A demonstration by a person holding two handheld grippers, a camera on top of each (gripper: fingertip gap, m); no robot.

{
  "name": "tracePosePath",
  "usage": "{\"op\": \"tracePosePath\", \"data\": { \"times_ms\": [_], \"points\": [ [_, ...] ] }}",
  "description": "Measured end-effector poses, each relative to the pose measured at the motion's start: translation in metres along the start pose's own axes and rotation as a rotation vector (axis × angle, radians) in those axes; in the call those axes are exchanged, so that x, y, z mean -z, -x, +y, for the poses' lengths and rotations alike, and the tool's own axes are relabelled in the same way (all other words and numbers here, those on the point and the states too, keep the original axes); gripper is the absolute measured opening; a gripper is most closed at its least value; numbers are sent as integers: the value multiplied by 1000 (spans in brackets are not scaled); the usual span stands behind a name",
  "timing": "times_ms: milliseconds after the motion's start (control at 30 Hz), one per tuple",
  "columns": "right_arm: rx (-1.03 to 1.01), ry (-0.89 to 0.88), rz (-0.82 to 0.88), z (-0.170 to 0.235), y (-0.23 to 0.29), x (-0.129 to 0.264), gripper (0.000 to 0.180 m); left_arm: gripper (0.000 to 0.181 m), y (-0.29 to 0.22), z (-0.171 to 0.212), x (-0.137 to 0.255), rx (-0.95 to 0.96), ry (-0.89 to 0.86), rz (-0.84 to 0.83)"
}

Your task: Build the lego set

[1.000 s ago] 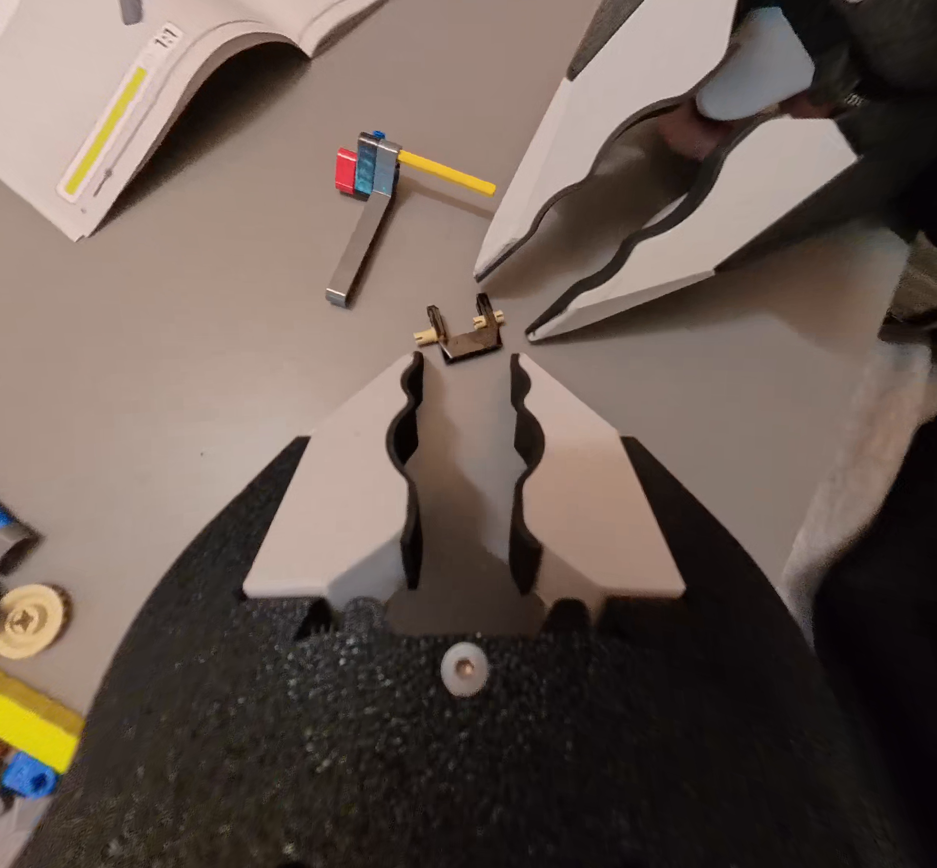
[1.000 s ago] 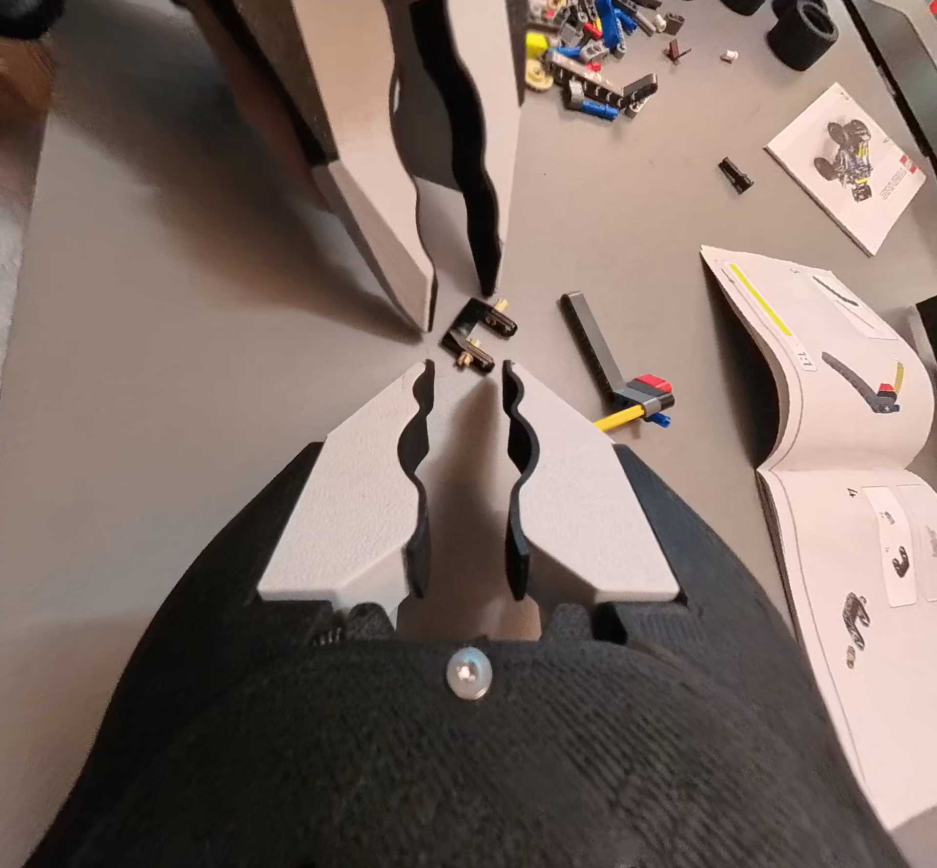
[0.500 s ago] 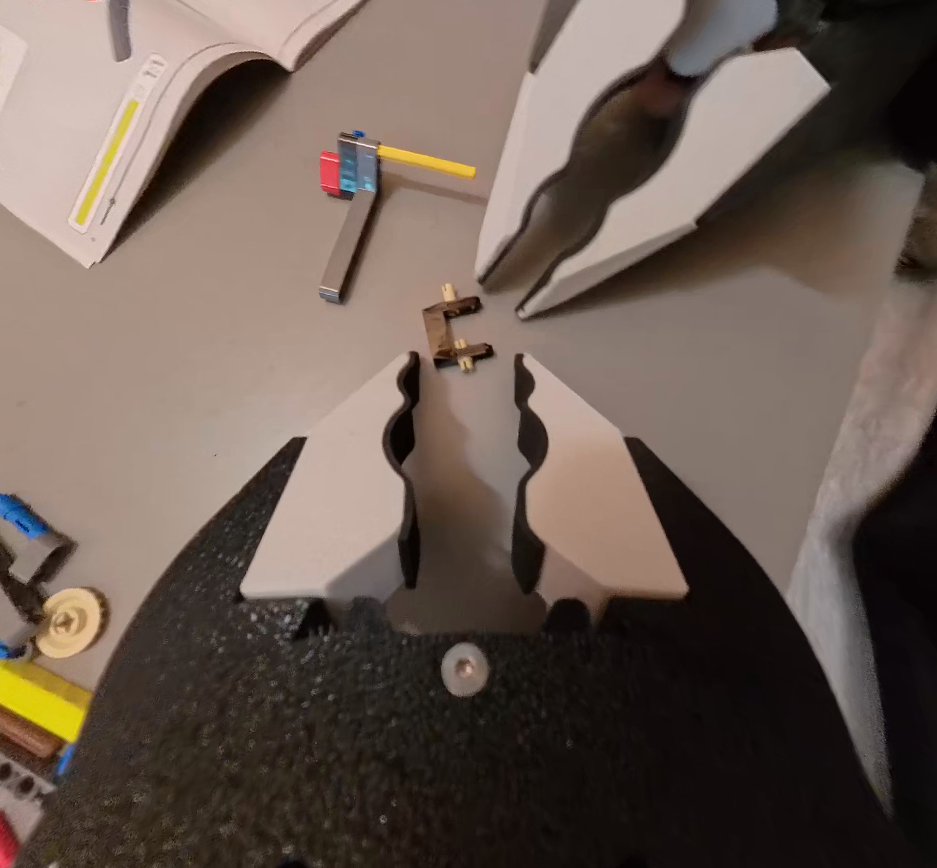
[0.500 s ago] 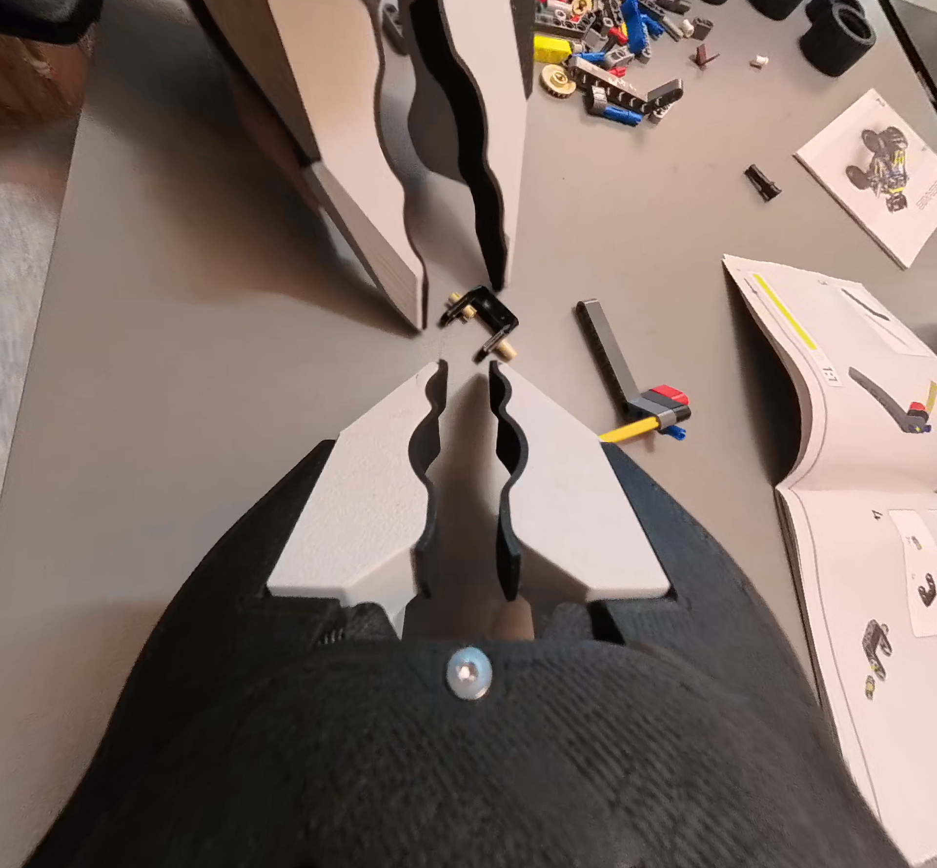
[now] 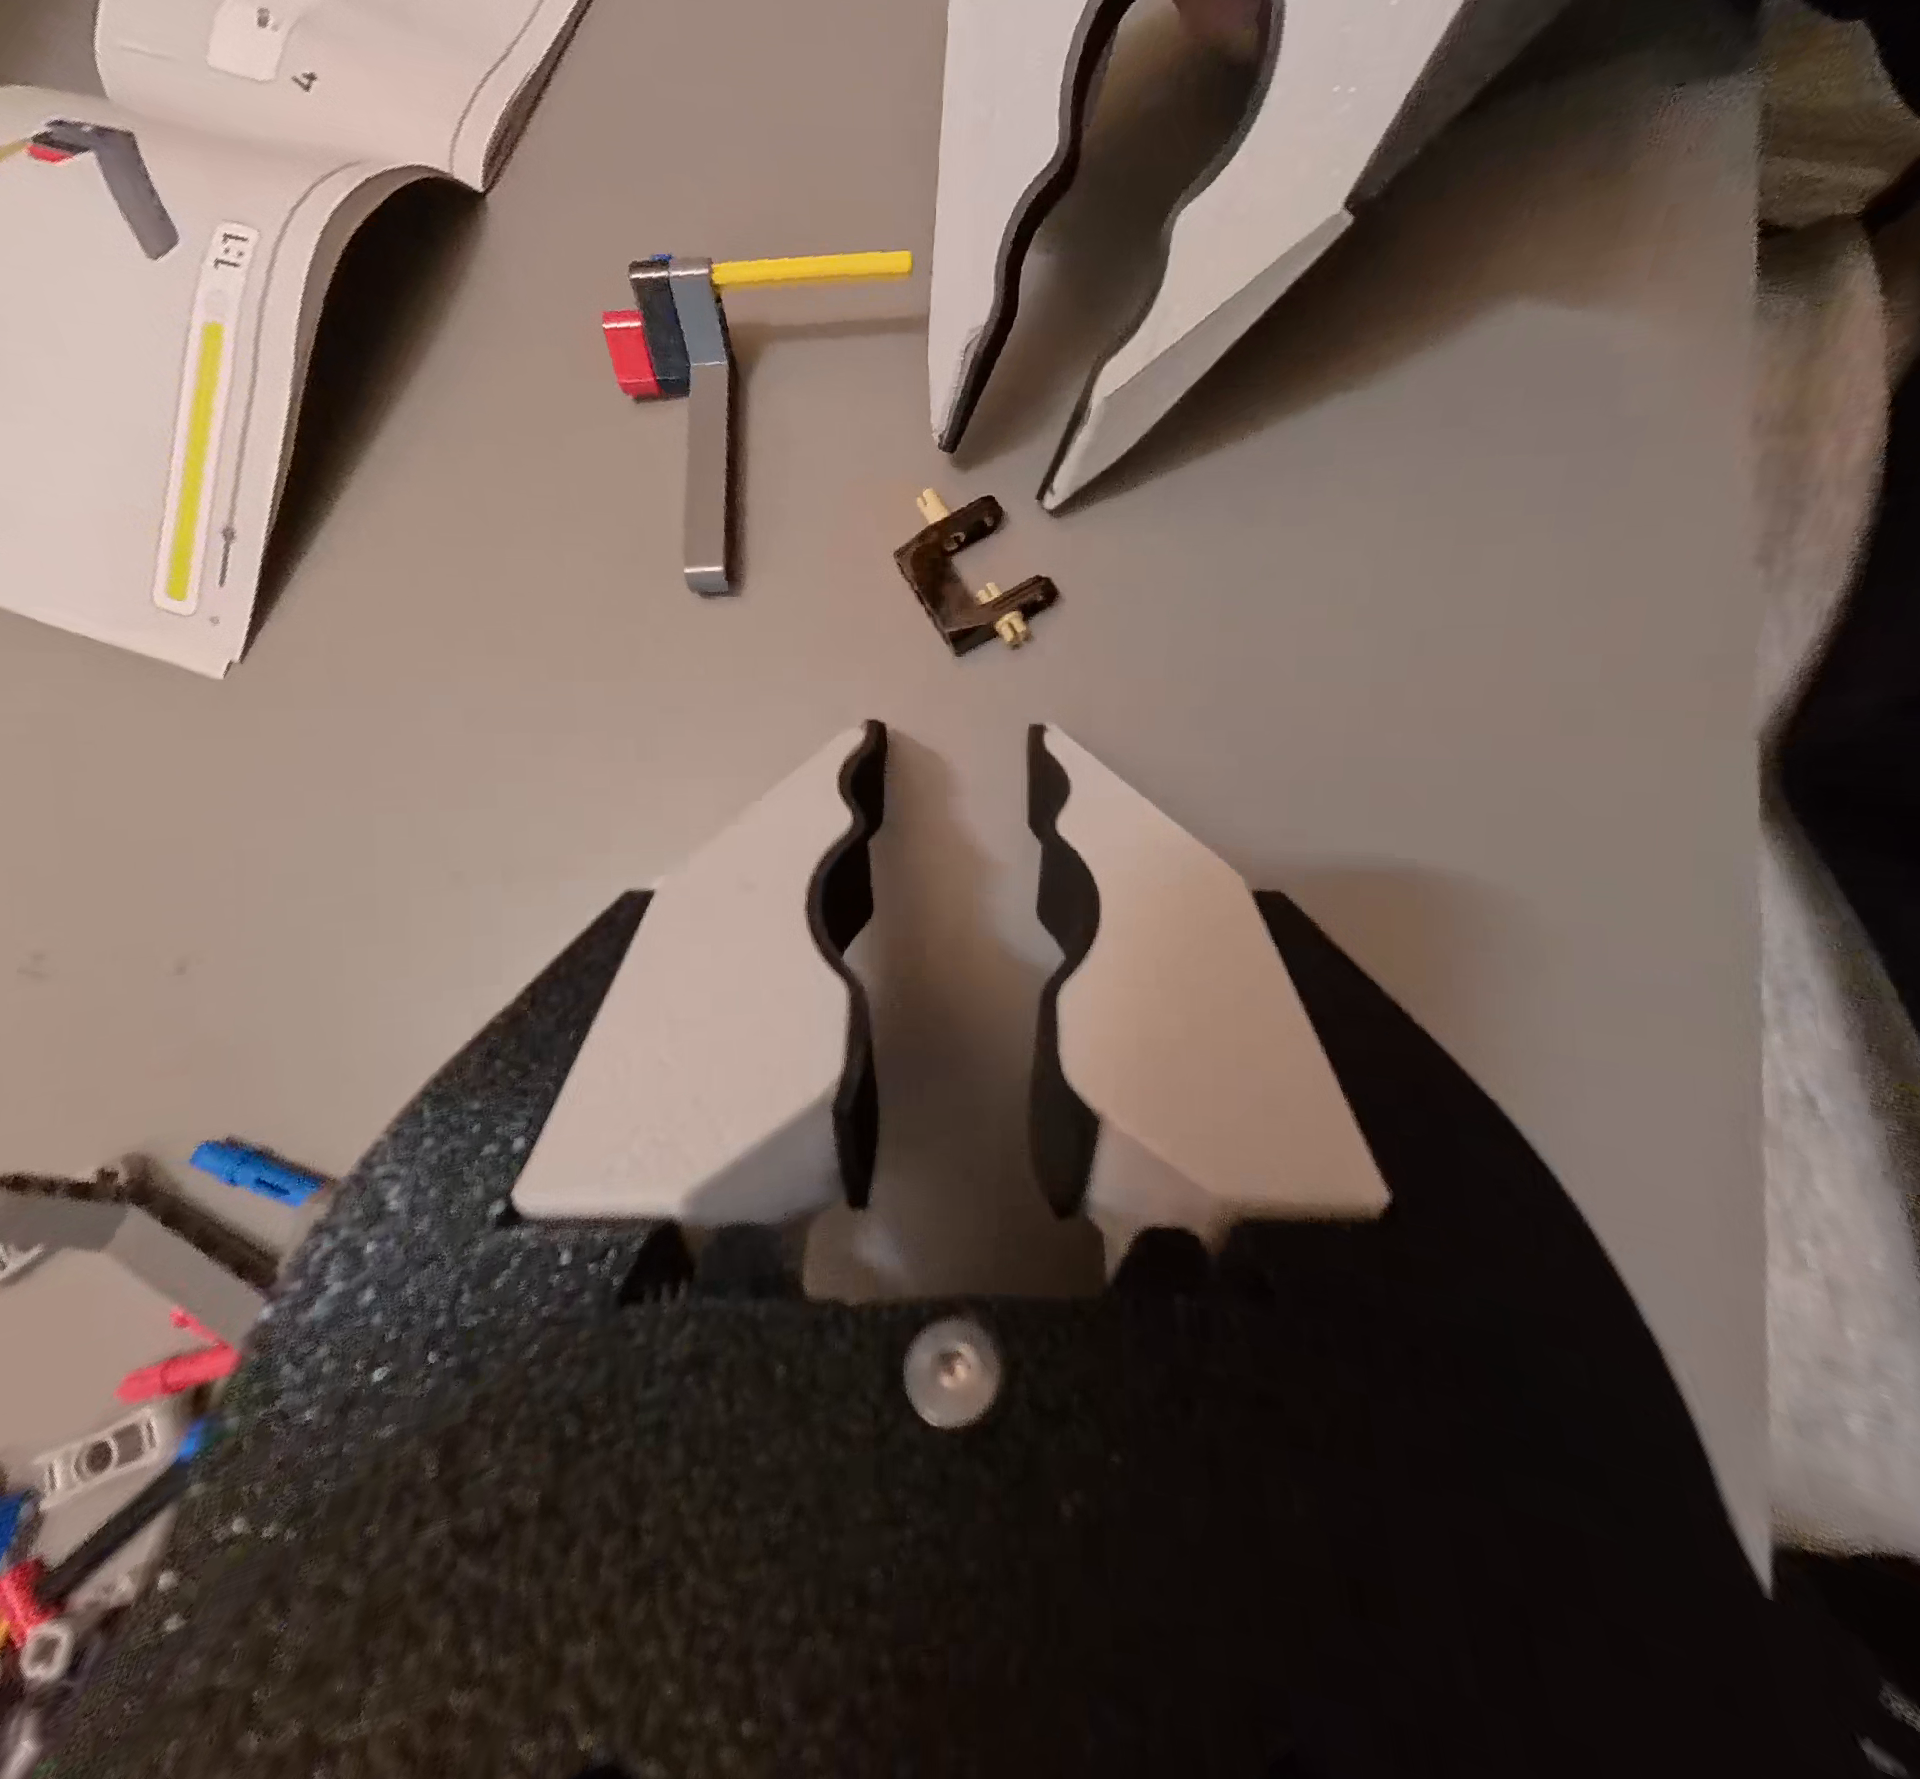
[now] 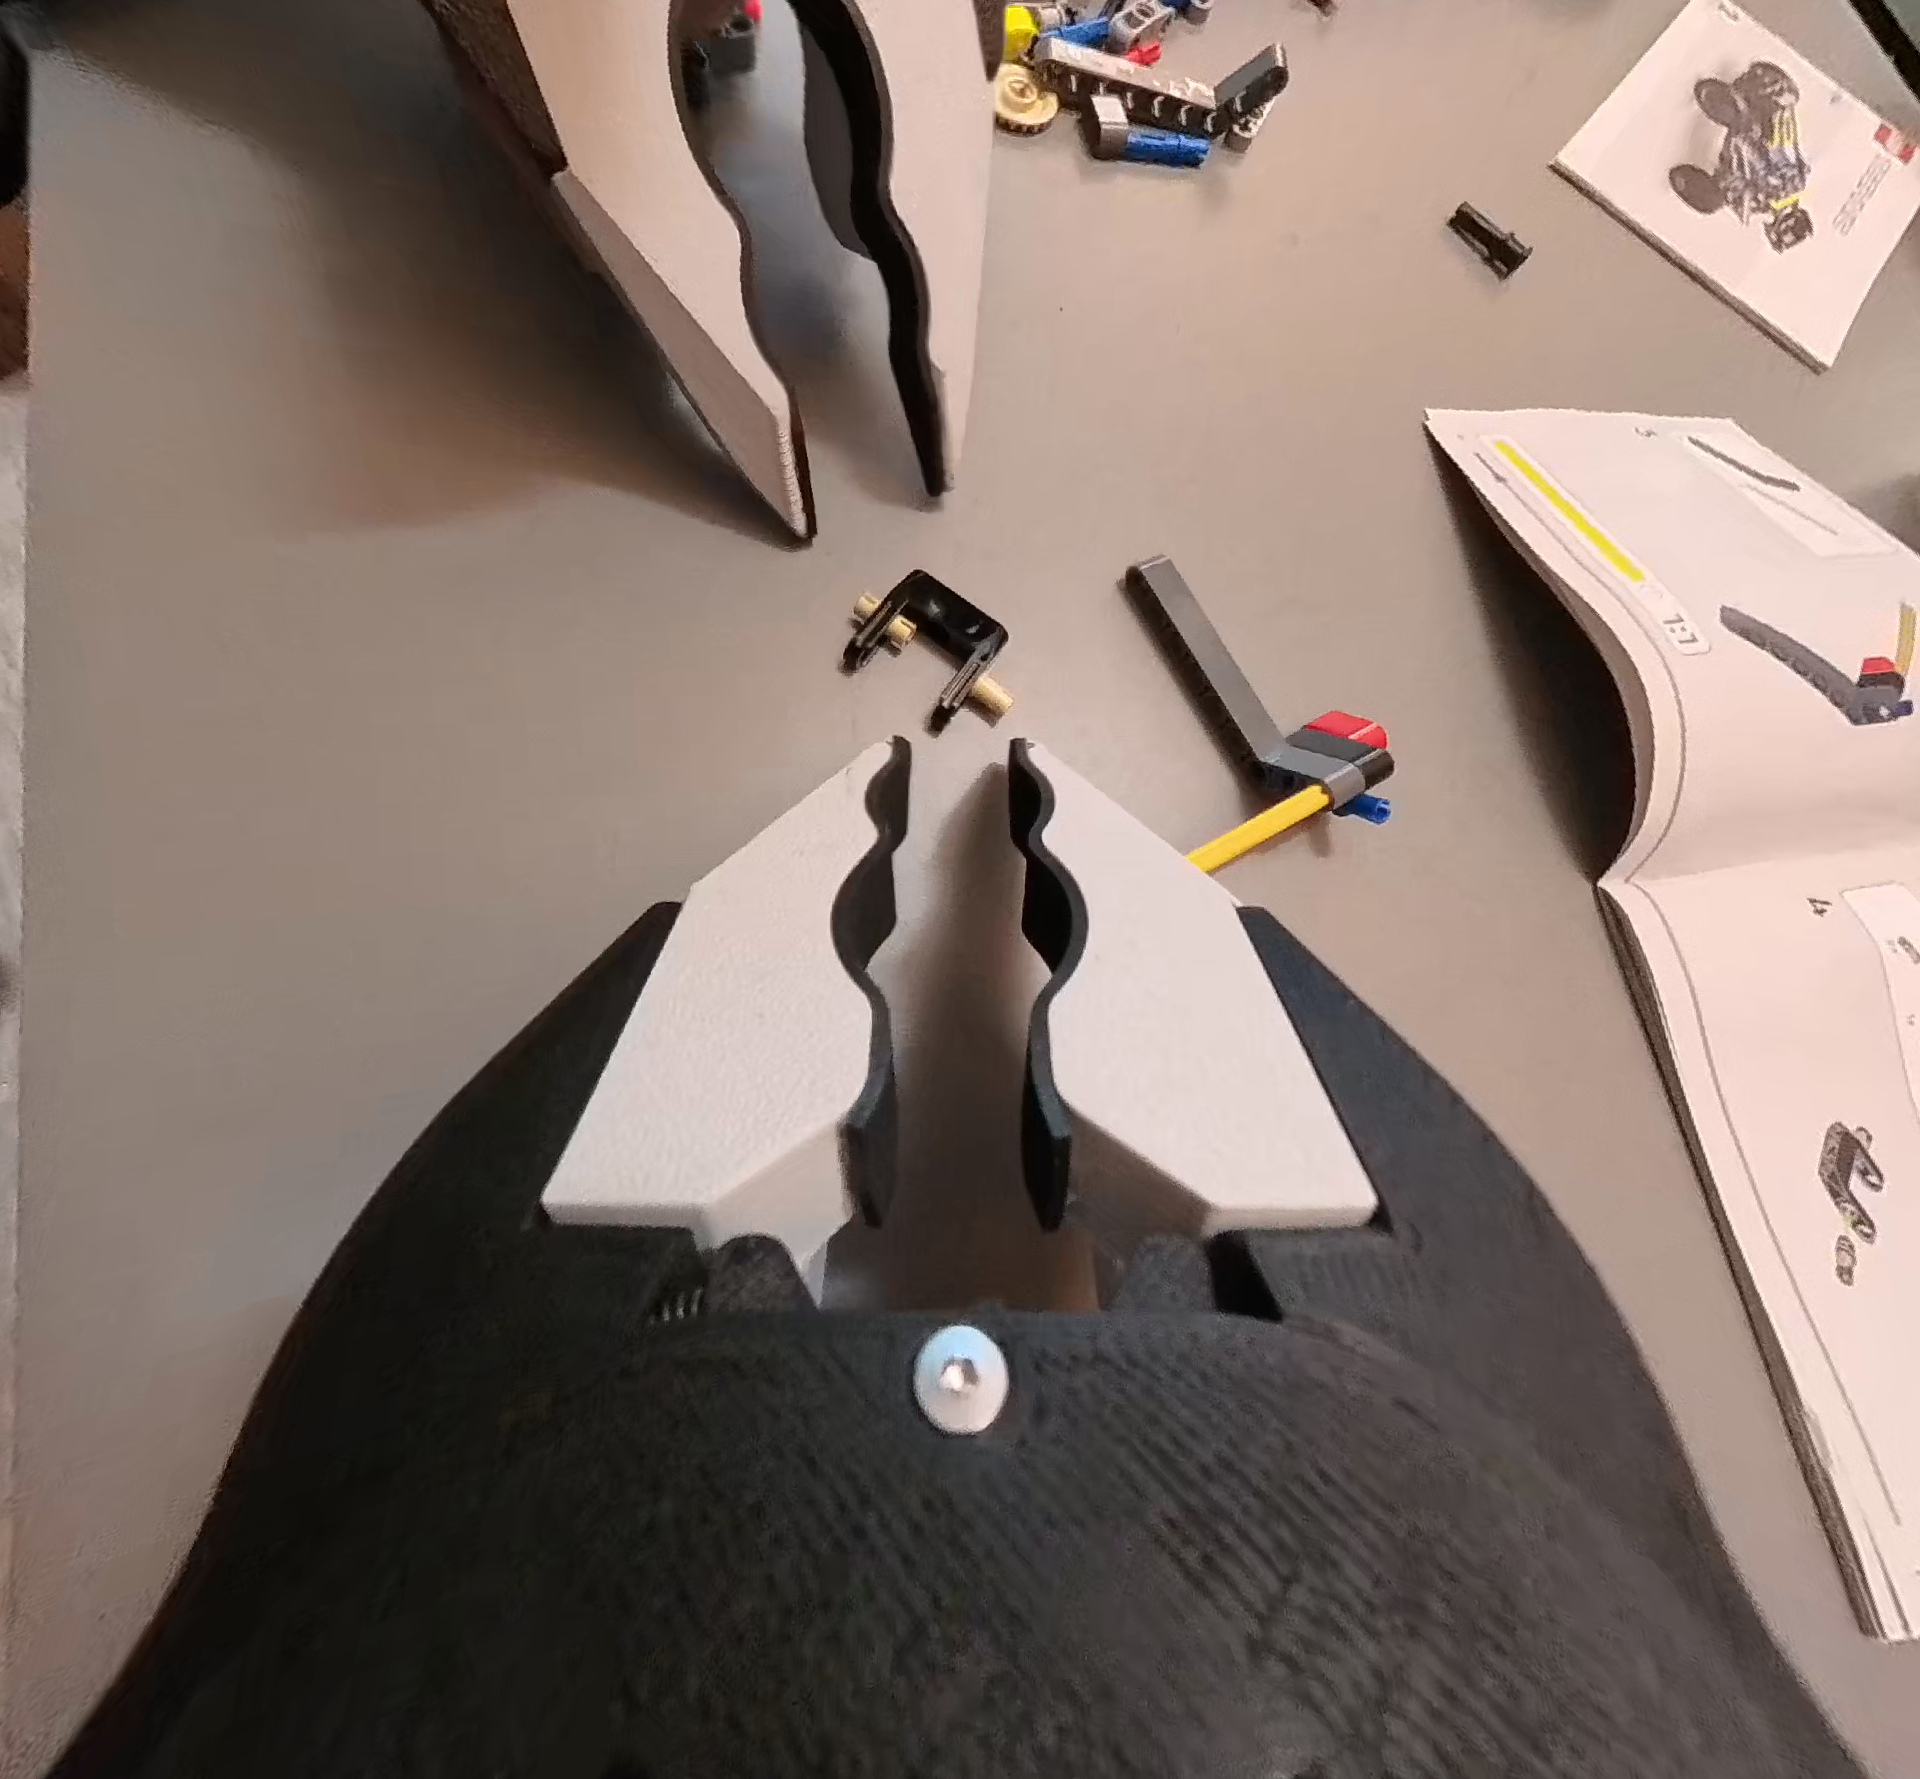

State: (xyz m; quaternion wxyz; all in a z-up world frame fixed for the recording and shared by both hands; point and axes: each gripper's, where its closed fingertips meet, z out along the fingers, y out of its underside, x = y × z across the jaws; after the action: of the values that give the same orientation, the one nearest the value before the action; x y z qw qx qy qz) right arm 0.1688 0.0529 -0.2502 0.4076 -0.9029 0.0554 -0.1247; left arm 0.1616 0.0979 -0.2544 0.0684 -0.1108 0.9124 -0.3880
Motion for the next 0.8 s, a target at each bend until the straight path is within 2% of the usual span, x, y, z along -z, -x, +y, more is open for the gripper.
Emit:
{"op": "tracePosePath", "data": {
  "times_ms": [33,400,800],
  "points": [
    [-5,0,2,0,0,0,18,25,0,0,0,-13,4,19],
    [0,2,27,-5,-7,-7,18,8,5,-13,-14,-96,2,100],
    [23,-7,-15,3,4,7,21,17,-3,-13,-12,-96,-21,155]
  ]
}}
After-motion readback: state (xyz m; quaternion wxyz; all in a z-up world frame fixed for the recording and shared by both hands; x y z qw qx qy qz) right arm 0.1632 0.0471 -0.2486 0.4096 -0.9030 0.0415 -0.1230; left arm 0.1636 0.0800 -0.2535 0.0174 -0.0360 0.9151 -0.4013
